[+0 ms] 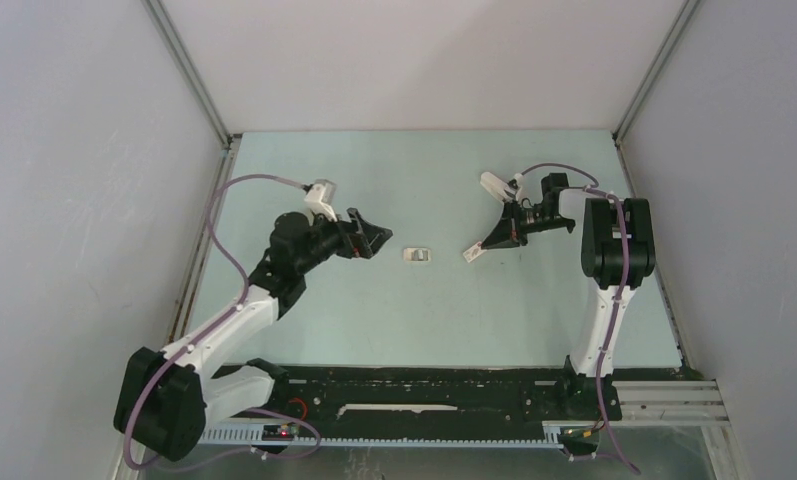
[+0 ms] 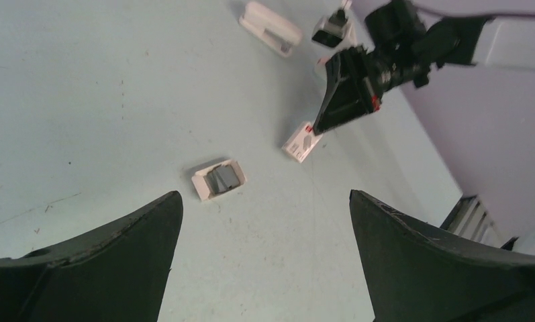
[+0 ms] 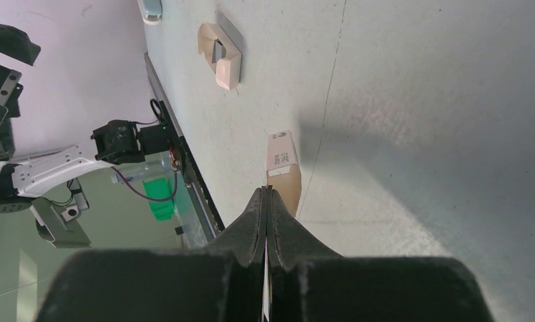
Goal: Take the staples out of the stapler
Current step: Place the staple box at the center of the board.
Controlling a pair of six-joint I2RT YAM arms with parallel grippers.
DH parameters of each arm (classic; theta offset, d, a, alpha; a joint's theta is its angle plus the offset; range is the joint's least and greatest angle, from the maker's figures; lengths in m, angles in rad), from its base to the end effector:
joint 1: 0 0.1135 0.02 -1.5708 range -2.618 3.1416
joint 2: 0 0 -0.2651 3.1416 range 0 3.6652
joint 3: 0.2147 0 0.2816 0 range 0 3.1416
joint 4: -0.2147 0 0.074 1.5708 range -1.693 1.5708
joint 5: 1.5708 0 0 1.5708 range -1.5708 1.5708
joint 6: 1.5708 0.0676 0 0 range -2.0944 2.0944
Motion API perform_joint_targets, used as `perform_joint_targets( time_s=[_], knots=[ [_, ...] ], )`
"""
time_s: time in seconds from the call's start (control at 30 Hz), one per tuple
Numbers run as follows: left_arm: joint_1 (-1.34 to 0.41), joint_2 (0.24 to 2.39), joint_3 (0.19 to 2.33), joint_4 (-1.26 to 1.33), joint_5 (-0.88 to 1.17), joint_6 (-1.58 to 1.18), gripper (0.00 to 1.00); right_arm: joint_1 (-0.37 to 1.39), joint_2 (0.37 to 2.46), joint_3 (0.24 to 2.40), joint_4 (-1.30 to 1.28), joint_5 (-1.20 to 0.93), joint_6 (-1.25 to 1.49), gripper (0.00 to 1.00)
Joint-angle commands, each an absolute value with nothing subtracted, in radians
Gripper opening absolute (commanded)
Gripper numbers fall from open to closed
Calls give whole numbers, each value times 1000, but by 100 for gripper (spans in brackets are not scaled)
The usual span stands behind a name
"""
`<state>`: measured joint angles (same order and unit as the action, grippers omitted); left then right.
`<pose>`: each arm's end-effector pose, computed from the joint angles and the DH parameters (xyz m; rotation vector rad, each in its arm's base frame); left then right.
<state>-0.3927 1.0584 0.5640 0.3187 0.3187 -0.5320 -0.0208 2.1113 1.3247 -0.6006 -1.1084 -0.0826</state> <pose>0.2661 -0.1331 0.2427 0.1179 1.8321 -0.9419 0.4134 0.0519 0.0860 -0.2192 2.4903 1.5307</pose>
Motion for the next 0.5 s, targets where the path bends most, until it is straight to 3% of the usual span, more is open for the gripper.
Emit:
perform_joint_targets(
  time_s=[0.0,0.47],
  knots=[
    [-440,1119,729,146,320,-366,100,-25,2072,1326,-586,-1110,-94,0],
    [-497,1174,802,33,266,-273,100,-22,2080,1327,-602,-1053,-104,6]
  ],
)
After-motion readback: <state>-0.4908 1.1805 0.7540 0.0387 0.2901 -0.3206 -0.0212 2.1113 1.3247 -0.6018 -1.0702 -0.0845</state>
